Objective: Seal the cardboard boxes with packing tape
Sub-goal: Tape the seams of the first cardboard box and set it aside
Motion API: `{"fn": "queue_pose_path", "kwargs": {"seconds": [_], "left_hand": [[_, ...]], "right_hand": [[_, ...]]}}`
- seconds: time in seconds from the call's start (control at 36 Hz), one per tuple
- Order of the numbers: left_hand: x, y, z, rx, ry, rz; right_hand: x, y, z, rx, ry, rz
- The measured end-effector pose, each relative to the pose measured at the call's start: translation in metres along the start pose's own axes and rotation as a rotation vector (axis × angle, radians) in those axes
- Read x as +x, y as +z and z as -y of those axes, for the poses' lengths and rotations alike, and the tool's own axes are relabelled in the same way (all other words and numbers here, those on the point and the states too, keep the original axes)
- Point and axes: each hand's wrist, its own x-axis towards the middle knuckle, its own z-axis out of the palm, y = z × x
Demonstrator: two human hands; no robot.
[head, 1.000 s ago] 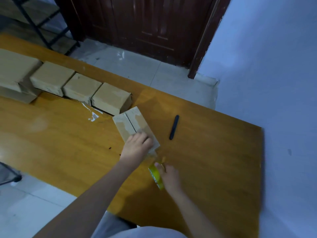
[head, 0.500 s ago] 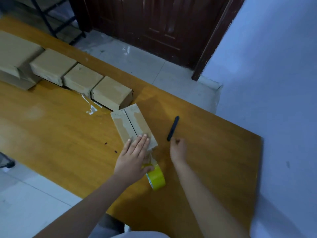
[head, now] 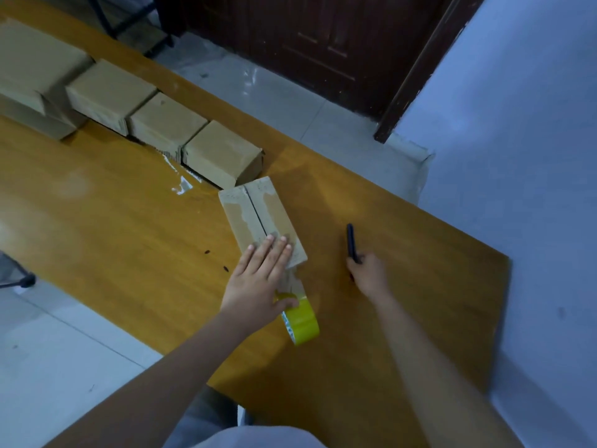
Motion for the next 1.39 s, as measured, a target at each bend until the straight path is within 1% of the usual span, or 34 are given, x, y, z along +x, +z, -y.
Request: {"fn": "queue_pose_path", "kwargs": {"seconds": [0.06, 0.08, 0.17, 0.22, 0.25, 0.33, 0.39, 0.47, 0.58, 0.64, 0.69, 0.75, 0.83, 0.89, 0.97, 1.03, 1.08, 1.14, 1.17, 1.19, 1.25, 1.31, 1.33, 1.39], "left_hand": [[0.0, 0.0, 0.0, -0.003, -0.008, 0.007], [0.0, -0.001, 0.0, -0.004, -0.011, 0.012], [0.0, -0.002, -0.001, -0.003, -0.018, 0.025], [0.0, -0.003, -0.002, -0.005, -0.025, 0.034], [0.0, -0.004, -0.002, -0.004, -0.028, 0.039], [0.0, -0.004, -0.002, -0.003, -0.025, 0.044], [-0.001, -0.005, -0.002, 0.0, -0.02, 0.042], [-0.001, -0.006, -0.002, 0.002, -0.018, 0.038], [-0.001, -0.005, -0.002, 0.003, -0.02, 0.025], [-0.001, -0.004, -0.002, 0.007, -0.018, 0.022], [-0.001, -0.003, -0.002, 0.009, -0.017, 0.022], [-0.002, -0.001, -0.001, 0.012, -0.018, 0.018], [-0.002, -0.001, -0.001, 0.007, -0.015, 0.004], [-0.002, -0.001, -0.001, 0.009, -0.013, 0.005], [-0.001, -0.001, -0.001, 0.014, -0.015, 0.017], [-0.001, -0.001, -0.001, 0.015, -0.015, 0.014], [-0.001, -0.001, -0.001, 0.011, -0.014, 0.0], [-0.001, 0.0, -0.001, 0.009, -0.013, -0.01], [-0.001, 0.0, -0.001, 0.009, -0.014, -0.012], [0.0, 0.0, -0.001, 0.009, -0.015, -0.013], [0.0, 0.001, -0.001, 0.01, -0.014, -0.015], [0.0, 0.001, -0.001, 0.008, -0.01, -0.025], [-0.001, 0.001, -0.001, 0.006, -0.007, -0.03], [-0.001, 0.0, -0.001, 0.014, -0.006, -0.036]], "right_hand": [[-0.027, -0.014, -0.002, 0.197, -0.06, 0.043], [-0.042, -0.021, -0.001, 0.229, -0.114, 0.057], [-0.087, -0.036, 0.0, 0.231, -0.289, 0.127], [-0.106, -0.039, -0.003, 0.133, -0.398, 0.168], [-0.111, -0.039, -0.006, 0.048, -0.467, 0.146], [-0.114, -0.033, -0.01, -0.179, -0.77, -0.017], [-0.111, -0.028, -0.008, -0.304, -0.882, -0.091], [-0.106, -0.017, -0.002, -0.447, -0.939, -0.207], [-0.104, -0.008, 0.002, -0.53, -0.982, -0.331], [-0.102, -0.007, -0.002, -0.551, -0.959, -0.371], [-0.098, -0.007, -0.012, -0.543, -0.86, -0.404], [-0.089, -0.009, -0.022, -0.468, -0.697, -0.392], [-0.076, -0.003, -0.027, -0.321, -0.387, -0.273], [-0.067, 0.009, -0.029, -0.214, -0.23, -0.229], [-0.057, 0.017, -0.036, -0.093, -0.083, -0.298], [-0.053, 0.015, -0.046, -0.11, -0.042, -0.292], [-0.053, 0.015, -0.056, -0.224, 0.008, -0.27], [-0.058, 0.018, -0.058, -0.353, 0.09, -0.283], [-0.062, 0.02, -0.055, -0.362, 0.108, -0.306], [-0.067, 0.023, -0.05, -0.323, 0.082, -0.33], [-0.078, 0.029, -0.035, -0.098, -0.079, -0.32], [-0.092, 0.037, -0.016, 0.185, -0.224, -0.17], [-0.096, 0.043, -0.008, 0.268, -0.252, -0.07], [-0.098, 0.057, 0.0, 0.348, -0.236, 0.114]]}}
